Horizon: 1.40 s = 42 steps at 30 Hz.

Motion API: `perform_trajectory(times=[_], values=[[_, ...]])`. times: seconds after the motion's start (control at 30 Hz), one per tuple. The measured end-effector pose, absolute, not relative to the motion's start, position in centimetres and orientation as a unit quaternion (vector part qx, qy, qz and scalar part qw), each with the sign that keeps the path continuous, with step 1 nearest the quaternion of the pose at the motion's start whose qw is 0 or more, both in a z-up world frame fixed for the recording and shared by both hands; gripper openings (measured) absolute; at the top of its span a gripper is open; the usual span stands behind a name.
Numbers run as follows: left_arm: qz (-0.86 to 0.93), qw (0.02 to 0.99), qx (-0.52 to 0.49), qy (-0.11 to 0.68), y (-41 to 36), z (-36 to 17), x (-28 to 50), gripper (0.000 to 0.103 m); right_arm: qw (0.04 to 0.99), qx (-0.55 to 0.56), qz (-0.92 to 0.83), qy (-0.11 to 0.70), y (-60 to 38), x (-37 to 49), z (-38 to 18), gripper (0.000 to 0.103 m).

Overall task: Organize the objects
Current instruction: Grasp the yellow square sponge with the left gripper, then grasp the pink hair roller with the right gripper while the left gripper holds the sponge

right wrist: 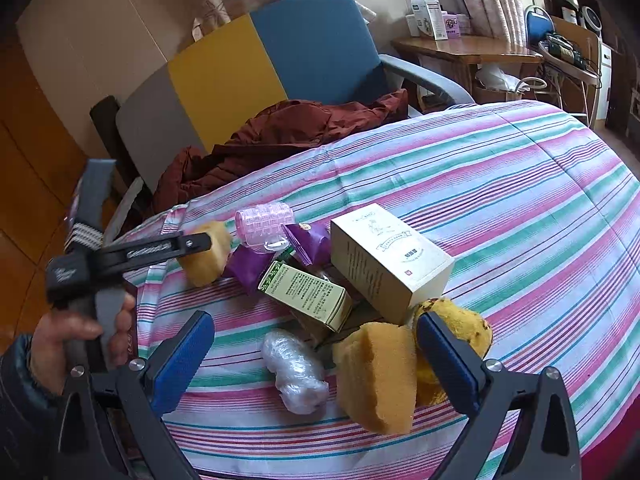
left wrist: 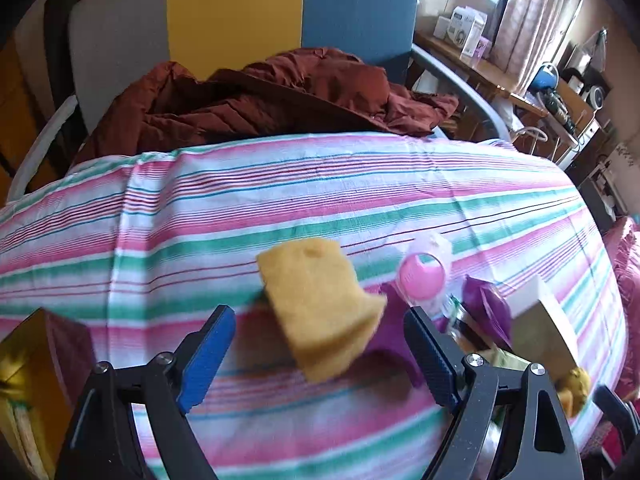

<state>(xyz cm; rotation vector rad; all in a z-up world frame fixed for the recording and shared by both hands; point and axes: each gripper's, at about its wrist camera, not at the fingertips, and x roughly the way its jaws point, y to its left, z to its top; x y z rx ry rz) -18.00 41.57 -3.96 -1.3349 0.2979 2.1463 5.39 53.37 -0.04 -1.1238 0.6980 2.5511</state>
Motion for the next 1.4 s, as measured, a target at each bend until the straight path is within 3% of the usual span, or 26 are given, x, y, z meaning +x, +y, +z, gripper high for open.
perform_trajectory(times=[0.07, 0.13, 0.23, 0.37, 0.77, 1.13, 1.4], values=[[0.807, 0.288, -0.504, 0.111, 41.9, -4.8, -18.8, 0.085, 0.136, -0.389, 0.879, 0.239, 53.3, 5.4, -0.1, 0.103], [0.799, 0.292, -0.517, 0.097, 41.6, -5.8, -19.6, 0.063, 0.138, -0.390, 0.879, 0.238, 53.3, 5.3, -0.1, 0.103], [0.791, 0.314, -0.520, 0.080, 40.9, -6.4, -19.3, 0.057, 0.142, -0.392, 0.877, 0.237, 53.4, 5.3, -0.2, 0.103], [0.802, 0.327, -0.488, 0.107, 40.4, -6.4, -17.6, 0.055, 0.148, -0.394, 0.876, 0.233, 53.5, 5.2, -0.3, 0.103], [0.789, 0.347, -0.502, 0.078, 37.2, -5.3, -12.4, 0.053, 0.168, -0.397, 0.875, 0.221, 53.6, 5.2, -0.2, 0.098], [0.774, 0.351, -0.523, 0.058, 35.4, -6.6, -10.3, 0.053, 0.115, -0.406, 0.902, 0.088, 50.5, -2.2, 2.6, 0.097], [0.768, 0.357, -0.531, 0.030, 34.7, -6.9, -10.7, 0.053, 0.068, -0.471, 0.880, 0.014, 48.7, -12.1, -0.6, 0.096]])
